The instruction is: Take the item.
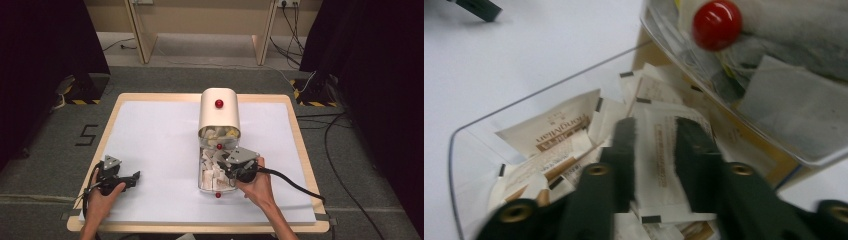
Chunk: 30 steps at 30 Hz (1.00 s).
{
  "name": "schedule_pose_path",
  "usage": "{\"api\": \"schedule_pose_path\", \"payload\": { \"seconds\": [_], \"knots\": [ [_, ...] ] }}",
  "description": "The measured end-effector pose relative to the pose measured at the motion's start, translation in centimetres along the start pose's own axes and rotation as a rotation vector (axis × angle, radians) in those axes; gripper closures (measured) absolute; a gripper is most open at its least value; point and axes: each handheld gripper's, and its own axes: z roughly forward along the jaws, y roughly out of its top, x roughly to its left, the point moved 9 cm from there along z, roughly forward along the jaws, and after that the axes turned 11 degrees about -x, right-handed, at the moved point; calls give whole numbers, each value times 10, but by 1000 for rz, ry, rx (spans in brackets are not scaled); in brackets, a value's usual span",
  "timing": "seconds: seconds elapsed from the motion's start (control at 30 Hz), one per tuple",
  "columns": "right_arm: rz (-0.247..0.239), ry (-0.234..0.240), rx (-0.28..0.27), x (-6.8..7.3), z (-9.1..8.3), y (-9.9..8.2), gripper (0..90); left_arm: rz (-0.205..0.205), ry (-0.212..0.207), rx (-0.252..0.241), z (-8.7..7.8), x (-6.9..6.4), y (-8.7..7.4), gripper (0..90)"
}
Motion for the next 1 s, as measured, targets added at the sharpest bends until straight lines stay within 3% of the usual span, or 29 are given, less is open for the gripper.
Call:
{"api": "schedule_pose_path", "payload": {
  "seconds": [0.3,0.37,0.43,0.7,1.0],
  "knots": [
    [-58,-19,90,-1,4,-14,523,0,0,0,0,0,0,114],
    [-70,-18,90,-2,4,-14,619,0,0,0,0,0,0,114],
    [-72,-18,90,-3,4,-15,644,0,0,0,0,0,0,114],
    [-69,-14,61,-8,1,-16,891,0,0,0,0,0,0,114],
    [-76,-10,24,-6,-2,-9,900,0,0,0,0,0,0,114]
  ]
}}
